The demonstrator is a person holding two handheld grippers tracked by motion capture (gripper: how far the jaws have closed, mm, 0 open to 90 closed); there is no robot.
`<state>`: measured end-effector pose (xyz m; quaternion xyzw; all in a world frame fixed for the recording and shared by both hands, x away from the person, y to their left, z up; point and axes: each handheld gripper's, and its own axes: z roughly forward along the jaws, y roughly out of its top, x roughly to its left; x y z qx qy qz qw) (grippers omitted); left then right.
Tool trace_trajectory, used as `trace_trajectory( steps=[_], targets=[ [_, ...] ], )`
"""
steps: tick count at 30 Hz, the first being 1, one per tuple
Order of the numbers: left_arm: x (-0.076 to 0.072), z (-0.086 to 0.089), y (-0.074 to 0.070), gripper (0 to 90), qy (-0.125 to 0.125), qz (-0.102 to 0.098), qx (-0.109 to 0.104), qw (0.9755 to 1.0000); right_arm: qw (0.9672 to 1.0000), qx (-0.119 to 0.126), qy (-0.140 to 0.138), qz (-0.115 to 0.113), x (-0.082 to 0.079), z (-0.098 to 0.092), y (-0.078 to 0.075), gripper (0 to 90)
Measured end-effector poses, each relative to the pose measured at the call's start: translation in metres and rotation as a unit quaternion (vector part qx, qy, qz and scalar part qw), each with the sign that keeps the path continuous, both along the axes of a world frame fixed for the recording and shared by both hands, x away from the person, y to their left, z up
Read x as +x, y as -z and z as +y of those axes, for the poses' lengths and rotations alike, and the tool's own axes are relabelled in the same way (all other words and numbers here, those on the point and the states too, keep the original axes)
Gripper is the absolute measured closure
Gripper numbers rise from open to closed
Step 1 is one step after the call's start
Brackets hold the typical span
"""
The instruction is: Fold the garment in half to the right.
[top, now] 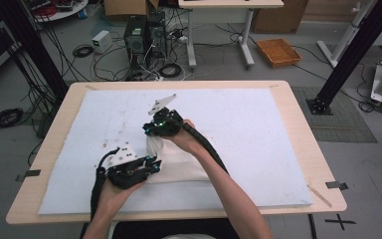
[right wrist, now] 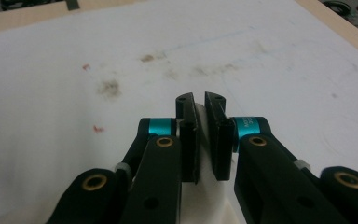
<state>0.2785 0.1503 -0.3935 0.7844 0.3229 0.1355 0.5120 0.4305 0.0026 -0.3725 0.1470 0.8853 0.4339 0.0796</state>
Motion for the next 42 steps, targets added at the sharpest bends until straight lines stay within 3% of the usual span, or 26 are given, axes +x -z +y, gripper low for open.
trace_trajectory(
  steps=[10,22,29,34,42],
  targets=[
    [0.019,-0.058,0.011,78.9,0.030,0.020,-0.005,0.9993,0.9990,-0.012,0.043,0.000,0.002,-0.060,0.007,85.0],
    [0.030,-0.107,0.024,78.8,0.036,0.032,0.034,0.9983,0.9961,-0.030,0.082,0.010,0.005,-0.101,0.029,85.0],
    [0.035,-0.125,0.031,78.8,0.039,0.035,0.061,0.9968,0.9946,-0.032,0.098,0.017,0.006,-0.114,0.039,84.9],
    [0.037,-0.130,0.037,78.8,0.041,0.044,0.067,0.9959,0.9928,-0.045,0.110,0.014,0.006,-0.119,0.043,84.5],
    [0.038,-0.137,0.042,78.4,0.044,0.048,0.073,0.9952,0.9897,-0.043,0.135,0.019,0.007,-0.131,0.050,83.4]
  ],
)
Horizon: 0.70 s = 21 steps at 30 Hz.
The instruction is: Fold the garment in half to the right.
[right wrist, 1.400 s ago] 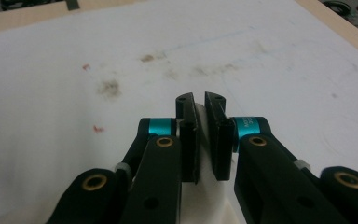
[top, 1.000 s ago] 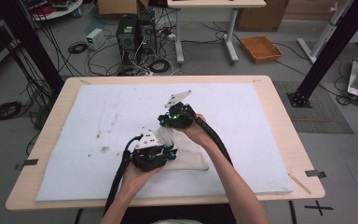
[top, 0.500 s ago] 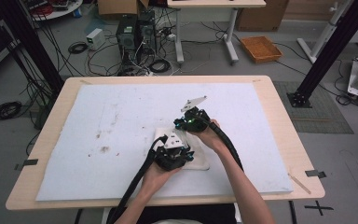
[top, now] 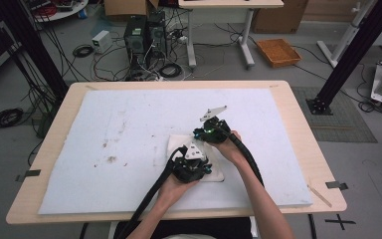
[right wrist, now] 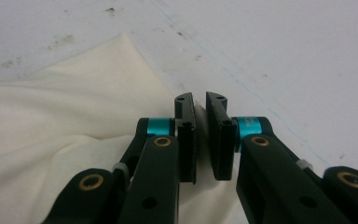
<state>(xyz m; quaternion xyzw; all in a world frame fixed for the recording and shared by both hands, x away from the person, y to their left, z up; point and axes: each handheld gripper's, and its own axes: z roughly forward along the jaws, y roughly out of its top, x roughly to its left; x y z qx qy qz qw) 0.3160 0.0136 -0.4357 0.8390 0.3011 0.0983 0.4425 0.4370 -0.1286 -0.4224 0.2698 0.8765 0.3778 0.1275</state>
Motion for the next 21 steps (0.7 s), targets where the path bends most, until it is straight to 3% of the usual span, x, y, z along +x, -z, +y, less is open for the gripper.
trace_trajectory(
  steps=[7,12,13,15,21],
  targets=[
    [0.000,-0.005,0.002,76.6,0.007,-0.001,0.000,1.0000,0.9997,-0.003,0.026,0.003,0.002,-0.011,0.002,80.9],
    [-0.002,-0.006,0.001,68.8,0.021,-0.003,-0.003,0.9998,0.9994,-0.013,0.033,0.003,0.003,-0.014,0.005,80.3],
    [-0.003,-0.002,-0.003,64.8,0.025,-0.001,-0.016,0.9996,0.9991,-0.019,0.038,0.000,0.003,-0.017,0.005,79.3],
    [-0.003,0.003,-0.007,62.4,0.023,0.000,-0.029,0.9993,0.9989,-0.019,0.043,0.001,0.003,-0.018,0.005,79.0],
    [0.001,0.015,-0.015,60.0,-0.006,-0.009,-0.036,0.9993,0.9981,-0.013,0.060,-0.004,0.004,-0.027,0.001,74.5]
  ],
)
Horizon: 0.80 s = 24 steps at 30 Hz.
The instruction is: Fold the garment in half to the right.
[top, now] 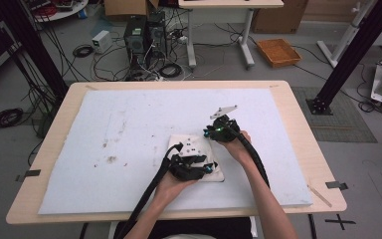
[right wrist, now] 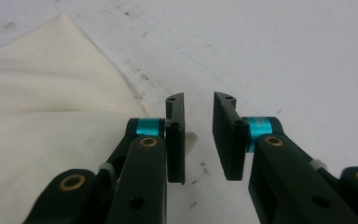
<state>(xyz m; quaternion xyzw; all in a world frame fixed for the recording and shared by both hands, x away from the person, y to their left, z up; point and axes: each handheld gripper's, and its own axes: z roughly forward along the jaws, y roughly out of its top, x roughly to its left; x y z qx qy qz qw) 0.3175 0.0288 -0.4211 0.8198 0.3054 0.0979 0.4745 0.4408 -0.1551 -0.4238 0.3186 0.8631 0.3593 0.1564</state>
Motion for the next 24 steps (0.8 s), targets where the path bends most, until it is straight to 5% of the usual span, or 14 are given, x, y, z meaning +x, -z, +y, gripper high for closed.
trace_trajectory(
  steps=[9,17,19,24],
  targets=[
    [-0.003,-0.017,0.009,59.5,0.032,0.012,0.019,0.9992,0.9996,0.024,0.005,-0.012,-0.006,-0.006,-0.013,70.0],
    [-0.008,-0.036,0.018,57.1,0.018,-0.022,0.075,0.9968,0.9991,0.033,-0.005,-0.024,-0.014,-0.005,-0.022,68.9],
    [-0.009,-0.036,0.018,70.2,0.019,-0.036,0.083,0.9957,0.9991,0.032,-0.008,-0.025,-0.014,-0.006,-0.021,68.2],
    [-0.009,-0.031,0.014,84.4,0.040,-0.023,0.053,0.9975,0.9991,0.038,-0.005,-0.019,-0.013,-0.007,-0.021,67.9]
  ],
)
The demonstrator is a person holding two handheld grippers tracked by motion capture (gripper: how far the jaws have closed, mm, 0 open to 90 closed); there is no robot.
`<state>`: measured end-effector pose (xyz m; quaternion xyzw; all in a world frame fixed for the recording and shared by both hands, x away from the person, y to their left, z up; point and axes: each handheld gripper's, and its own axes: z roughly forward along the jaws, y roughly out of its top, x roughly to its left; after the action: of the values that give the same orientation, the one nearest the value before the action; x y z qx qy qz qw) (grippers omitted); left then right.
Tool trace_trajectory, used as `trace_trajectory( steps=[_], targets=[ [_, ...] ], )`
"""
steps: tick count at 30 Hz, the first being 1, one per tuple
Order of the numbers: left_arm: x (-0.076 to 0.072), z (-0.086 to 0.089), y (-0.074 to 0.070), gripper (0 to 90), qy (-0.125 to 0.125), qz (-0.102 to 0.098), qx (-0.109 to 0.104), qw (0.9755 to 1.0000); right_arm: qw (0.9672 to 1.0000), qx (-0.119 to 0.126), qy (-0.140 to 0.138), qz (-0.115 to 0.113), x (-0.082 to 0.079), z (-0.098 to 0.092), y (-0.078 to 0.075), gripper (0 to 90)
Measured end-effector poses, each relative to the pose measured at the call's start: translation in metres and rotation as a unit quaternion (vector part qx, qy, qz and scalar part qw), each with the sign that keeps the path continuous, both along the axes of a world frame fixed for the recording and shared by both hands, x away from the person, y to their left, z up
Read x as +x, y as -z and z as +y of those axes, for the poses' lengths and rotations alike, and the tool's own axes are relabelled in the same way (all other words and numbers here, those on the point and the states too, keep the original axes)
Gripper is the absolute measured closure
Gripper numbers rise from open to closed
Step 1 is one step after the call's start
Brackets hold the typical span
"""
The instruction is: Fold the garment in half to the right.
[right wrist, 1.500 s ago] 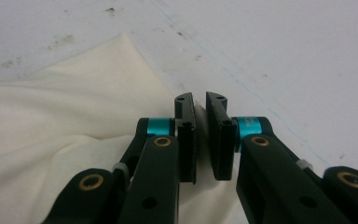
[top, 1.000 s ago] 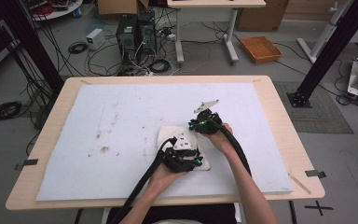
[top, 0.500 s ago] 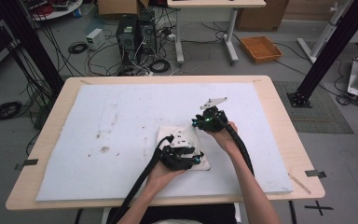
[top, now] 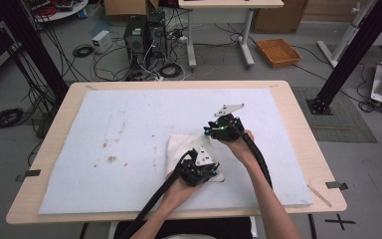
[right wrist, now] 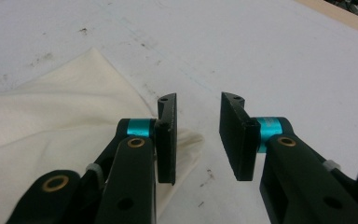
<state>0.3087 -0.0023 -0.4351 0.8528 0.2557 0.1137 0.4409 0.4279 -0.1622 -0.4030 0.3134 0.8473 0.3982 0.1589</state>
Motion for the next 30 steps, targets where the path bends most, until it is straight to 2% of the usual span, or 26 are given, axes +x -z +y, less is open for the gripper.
trace_trajectory(
  steps=[3,4,6,7,9,10,12,15,18,21,23,26,28,30],
  targets=[
    [-0.003,0.003,-0.004,85.0,0.019,0.013,-0.023,0.9995,1.0000,0.004,0.001,0.000,0.000,-0.001,-0.001,67.9],
    [-0.004,0.004,-0.005,85.0,0.021,0.012,-0.024,0.9994,1.0000,0.005,0.000,-0.001,0.000,-0.002,-0.001,67.9],
    [-0.004,0.002,-0.004,84.4,0.019,0.003,-0.012,0.9997,1.0000,0.007,0.000,-0.001,0.001,-0.002,-0.001,67.9],
    [-0.003,0.001,-0.002,81.1,0.016,0.008,-0.009,0.9998,1.0000,0.008,0.000,0.000,0.001,-0.002,-0.001,67.9],
    [0.000,-0.001,0.002,65.8,0.012,0.017,0.003,0.9998,1.0000,0.007,0.001,0.001,0.000,-0.001,-0.001,67.1],
    [-0.001,-0.003,0.003,64.8,0.017,0.017,0.004,0.9997,1.0000,0.006,-0.002,0.000,0.000,0.000,-0.001,66.9],
    [-0.004,-0.005,0.004,70.4,0.021,0.007,0.010,0.9997,1.0000,0.009,-0.002,0.003,-0.001,0.000,-0.001,66.9],
    [-0.007,-0.003,0.000,80.9,0.035,0.012,-0.005,0.9993,0.9999,0.012,-0.002,0.002,-0.001,0.000,-0.002,67.0],
    [-0.009,-0.002,0.000,80.7,0.042,0.011,-0.001,0.9991,0.9998,0.016,-0.005,0.007,-0.002,0.000,-0.003,67.5],
    [-0.006,-0.002,0.006,72.2,0.044,0.027,0.008,0.9986,0.9997,0.014,-0.014,0.017,-0.004,0.004,0.000,68.3],
    [-0.007,0.001,0.004,64.8,0.051,0.027,-0.010,0.9983,0.9997,0.007,-0.016,0.020,-0.006,0.006,0.004,69.1],
    [-0.008,0.015,-0.007,61.9,0.038,0.001,-0.022,0.9990,0.9995,0.007,-0.001,0.029,-0.004,0.003,0.014,69.0],
    [-0.005,0.031,-0.016,61.5,0.014,-0.008,-0.035,0.9992,0.9991,0.021,0.009,0.035,-0.002,-0.003,0.018,69.0],
    [0.002,0.049,-0.024,61.6,-0.019,-0.020,-0.041,0.9988,0.9988,0.036,0.013,0.030,-0.005,-0.007,0.017,69.4]
  ],
)
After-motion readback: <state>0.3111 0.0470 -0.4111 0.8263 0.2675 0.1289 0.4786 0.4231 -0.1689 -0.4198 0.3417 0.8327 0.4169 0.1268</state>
